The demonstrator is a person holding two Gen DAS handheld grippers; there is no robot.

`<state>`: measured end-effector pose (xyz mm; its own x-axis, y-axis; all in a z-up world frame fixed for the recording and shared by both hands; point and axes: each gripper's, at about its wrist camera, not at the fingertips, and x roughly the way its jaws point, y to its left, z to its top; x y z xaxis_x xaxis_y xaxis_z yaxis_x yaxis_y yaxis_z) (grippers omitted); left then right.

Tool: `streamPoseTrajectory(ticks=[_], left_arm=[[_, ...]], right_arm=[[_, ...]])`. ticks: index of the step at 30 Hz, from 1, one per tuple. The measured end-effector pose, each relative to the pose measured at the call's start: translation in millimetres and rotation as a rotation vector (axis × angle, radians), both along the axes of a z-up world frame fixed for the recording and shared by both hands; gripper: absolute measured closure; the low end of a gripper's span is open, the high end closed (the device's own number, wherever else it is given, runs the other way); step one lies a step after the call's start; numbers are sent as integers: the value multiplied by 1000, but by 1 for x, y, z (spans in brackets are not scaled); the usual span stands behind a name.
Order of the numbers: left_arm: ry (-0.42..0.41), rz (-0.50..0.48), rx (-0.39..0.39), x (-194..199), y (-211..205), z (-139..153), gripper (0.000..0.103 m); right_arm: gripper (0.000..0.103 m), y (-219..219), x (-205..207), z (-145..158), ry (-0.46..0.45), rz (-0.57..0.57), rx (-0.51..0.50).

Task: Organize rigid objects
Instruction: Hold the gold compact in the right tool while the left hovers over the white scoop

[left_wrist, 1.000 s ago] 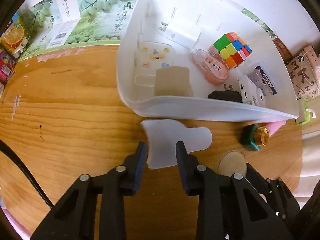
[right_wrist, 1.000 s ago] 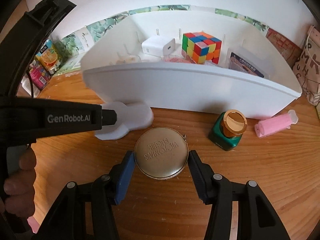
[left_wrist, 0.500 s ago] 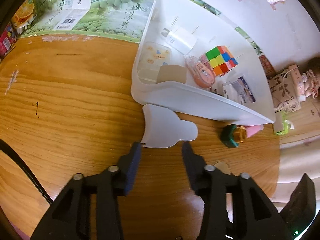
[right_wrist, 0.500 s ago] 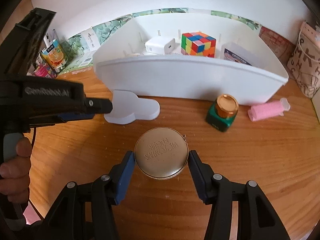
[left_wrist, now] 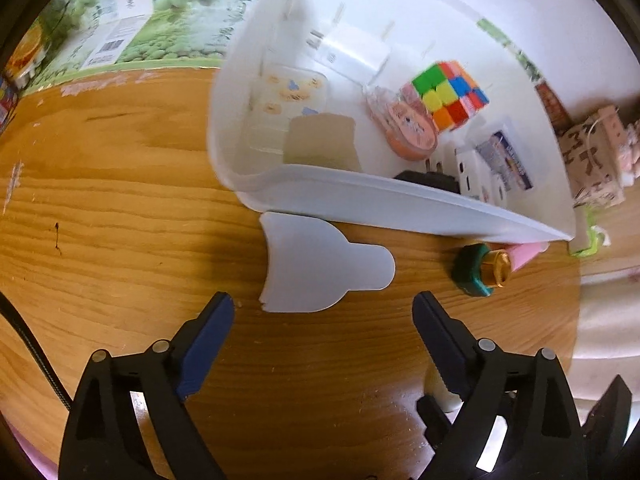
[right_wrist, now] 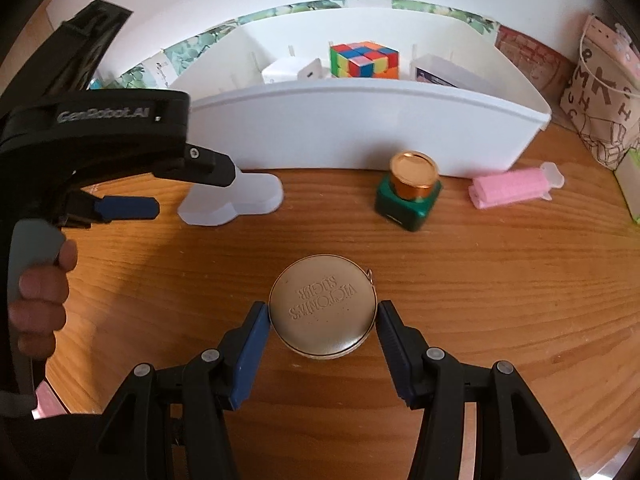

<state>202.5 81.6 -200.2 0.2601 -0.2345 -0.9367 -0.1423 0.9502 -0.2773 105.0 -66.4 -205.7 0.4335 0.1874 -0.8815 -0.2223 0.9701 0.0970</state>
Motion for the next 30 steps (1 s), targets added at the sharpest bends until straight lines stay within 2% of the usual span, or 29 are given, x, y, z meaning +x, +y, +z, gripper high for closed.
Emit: streamPoseTrajectory(ticks=[9, 19, 25, 30], left_arm=[[92, 17, 87, 15, -22, -22, 11], [91, 101, 133, 25, -27, -28, 9], [95, 112, 144, 34, -32, -28, 8], [87, 87, 136, 33, -33, -21, 17]], right_arm=[[48, -29, 5, -3, 25, -13, 3], [48, -45, 13, -6, 44, 9, 13], [48, -48, 17, -7, 46, 0, 12], [48, -47, 13, -7, 40, -8, 8]])
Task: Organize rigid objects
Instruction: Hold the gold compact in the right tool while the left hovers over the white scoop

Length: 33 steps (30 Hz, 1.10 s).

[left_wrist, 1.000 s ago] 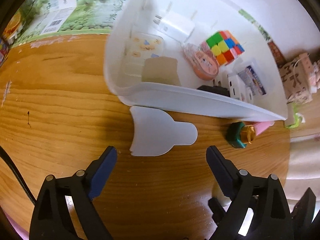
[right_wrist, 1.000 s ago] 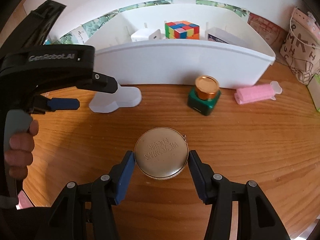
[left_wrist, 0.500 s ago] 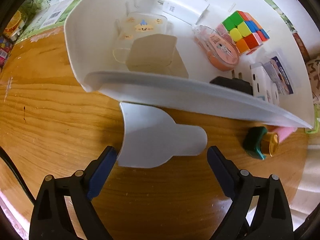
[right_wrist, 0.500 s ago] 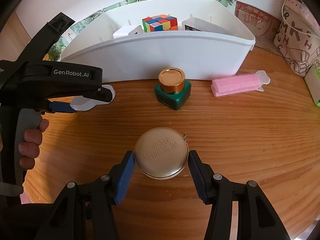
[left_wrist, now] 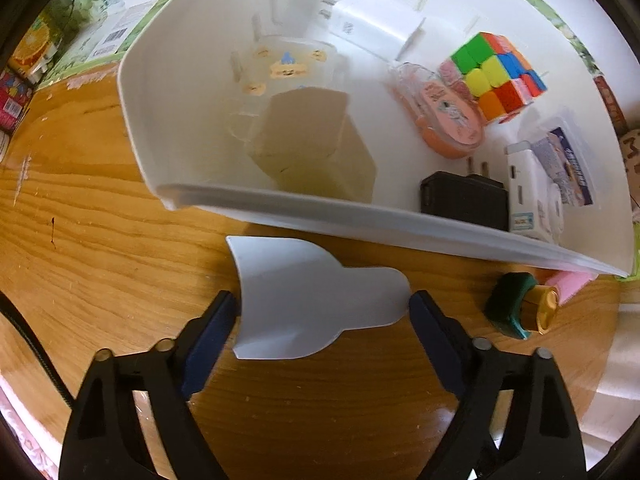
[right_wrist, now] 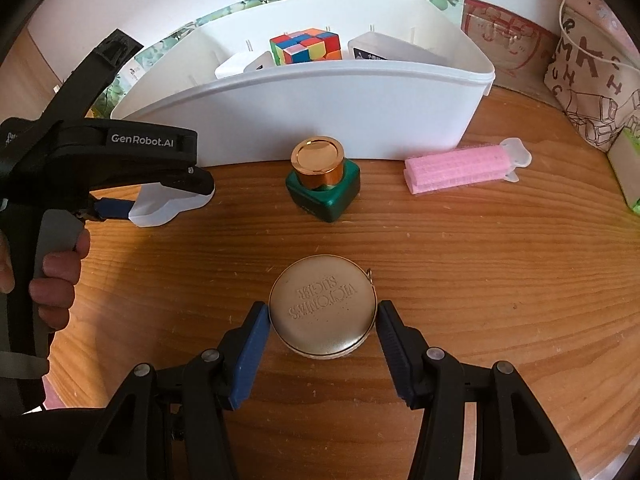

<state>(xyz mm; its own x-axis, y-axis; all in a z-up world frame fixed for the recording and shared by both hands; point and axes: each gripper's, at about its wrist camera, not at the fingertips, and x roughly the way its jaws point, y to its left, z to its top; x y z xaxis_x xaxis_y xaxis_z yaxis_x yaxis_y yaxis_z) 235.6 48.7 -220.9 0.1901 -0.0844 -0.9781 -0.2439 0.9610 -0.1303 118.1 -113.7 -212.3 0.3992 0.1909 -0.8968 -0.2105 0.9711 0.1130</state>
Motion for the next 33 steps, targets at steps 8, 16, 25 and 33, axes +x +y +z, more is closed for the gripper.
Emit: streamPoseTrajectory(ticks=[8, 16, 25, 33], left_arm=[[6, -10, -4, 0, 1, 2, 17], [18, -21, -44, -9, 3, 2, 50], [35, -60, -56, -24, 15, 3, 53], [16, -83, -28, -31, 12, 1, 20]], right_arm=[[48, 4, -11, 4, -13, -14, -16], [48, 6, -21, 11, -39, -28, -24], [48, 24, -28, 14, -65, -6, -14], [48, 22, -32, 16, -72, -18, -9]])
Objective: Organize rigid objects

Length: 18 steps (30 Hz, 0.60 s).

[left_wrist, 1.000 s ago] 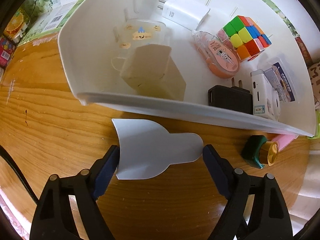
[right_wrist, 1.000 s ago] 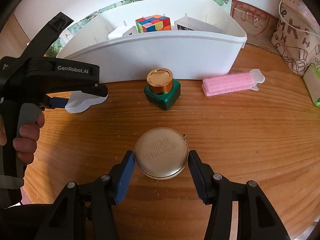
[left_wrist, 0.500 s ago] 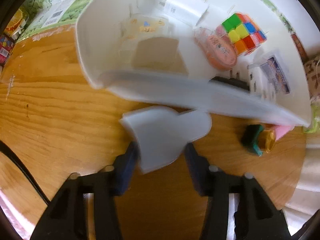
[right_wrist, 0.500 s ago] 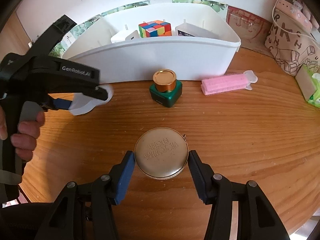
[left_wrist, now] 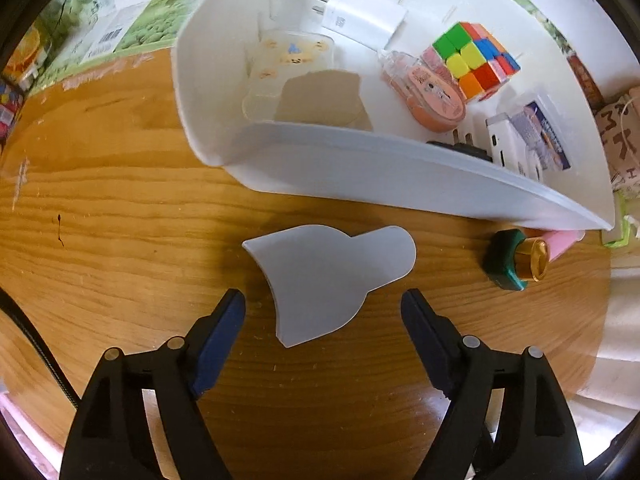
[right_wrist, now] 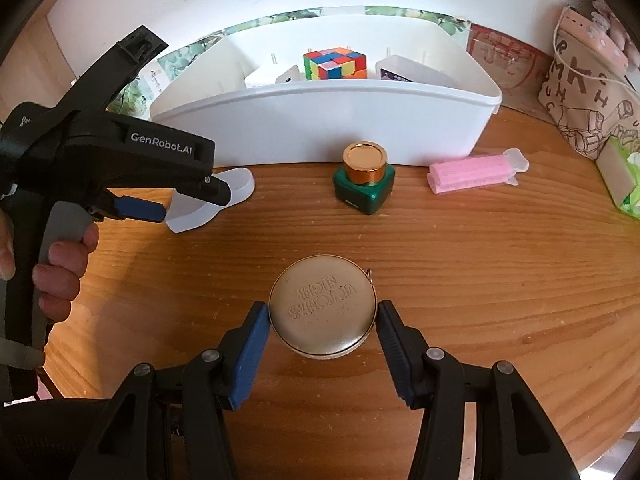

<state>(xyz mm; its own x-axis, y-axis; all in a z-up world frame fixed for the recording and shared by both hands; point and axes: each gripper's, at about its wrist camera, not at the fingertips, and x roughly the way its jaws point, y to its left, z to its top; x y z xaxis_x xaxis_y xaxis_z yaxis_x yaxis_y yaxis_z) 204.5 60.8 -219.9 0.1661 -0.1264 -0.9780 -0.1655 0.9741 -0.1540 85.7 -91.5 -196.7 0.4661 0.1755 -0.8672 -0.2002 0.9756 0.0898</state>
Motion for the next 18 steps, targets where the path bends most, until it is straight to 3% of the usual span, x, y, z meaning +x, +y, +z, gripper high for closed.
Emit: streamPoseTrajectory(ticks=[4, 7, 18], left_arm=[[29, 12, 40, -1, -4, -8, 24], [-2, 9, 68, -2, -2, -6, 48], [24, 47, 6, -12, 55, 4, 51]], right_arm=[[48, -3, 1, 0, 1, -4, 2], [48, -5, 2, 2, 0, -4, 3], [48, 1, 5, 9, -21, -3, -2]])
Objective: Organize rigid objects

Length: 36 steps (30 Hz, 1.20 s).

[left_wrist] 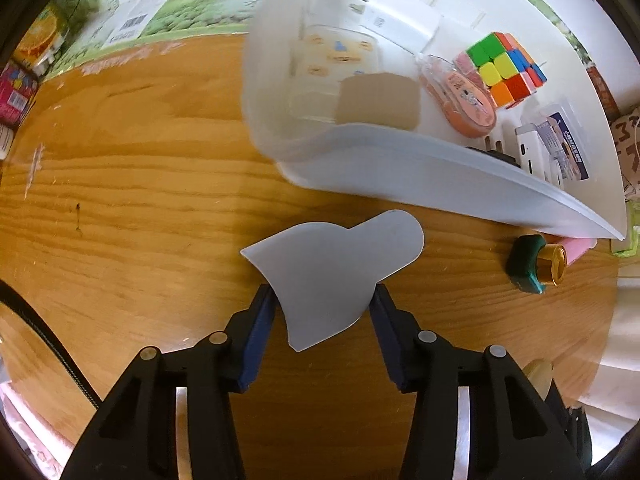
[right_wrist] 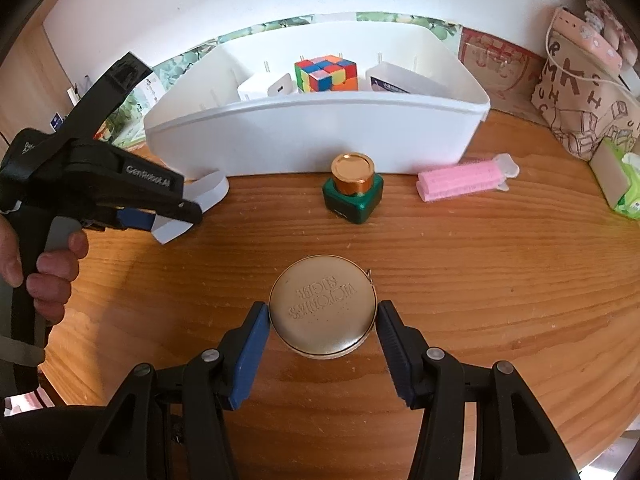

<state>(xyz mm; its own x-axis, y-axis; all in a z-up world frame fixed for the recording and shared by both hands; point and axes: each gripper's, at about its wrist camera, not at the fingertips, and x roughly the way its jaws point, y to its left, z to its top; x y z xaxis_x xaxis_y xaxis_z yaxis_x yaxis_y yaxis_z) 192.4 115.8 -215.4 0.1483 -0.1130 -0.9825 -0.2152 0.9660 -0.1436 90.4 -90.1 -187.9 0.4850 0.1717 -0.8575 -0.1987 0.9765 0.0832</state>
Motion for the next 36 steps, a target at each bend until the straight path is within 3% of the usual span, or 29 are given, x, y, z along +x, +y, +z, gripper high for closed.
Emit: streamPoseTrajectory(ticks=[9, 10, 11, 15, 18, 21, 36], left_arm=[[-35, 34, 16, -40, 55, 30, 56], [-47, 39, 6, -42, 61, 35, 97], [-57, 45, -39, -43, 70, 42, 101], [-121, 53, -28, -45, 82, 71, 101], [-157, 65, -24, -33, 60, 94, 101], [-181, 89, -28, -35, 65, 102, 101], [-95, 169, -12, -52, 97, 72, 100]], right_arm=[[48, 25, 9, 23, -87, 34, 8], [48, 28, 11, 25, -96, 38, 6], [48, 32, 13, 28, -105, 44, 5], [48, 43, 19, 38, -140, 70, 10], [48, 51, 26, 46, -173, 89, 12], [48, 56, 34, 54, -207, 99, 23], [48, 72, 96, 88, -377, 75, 67]])
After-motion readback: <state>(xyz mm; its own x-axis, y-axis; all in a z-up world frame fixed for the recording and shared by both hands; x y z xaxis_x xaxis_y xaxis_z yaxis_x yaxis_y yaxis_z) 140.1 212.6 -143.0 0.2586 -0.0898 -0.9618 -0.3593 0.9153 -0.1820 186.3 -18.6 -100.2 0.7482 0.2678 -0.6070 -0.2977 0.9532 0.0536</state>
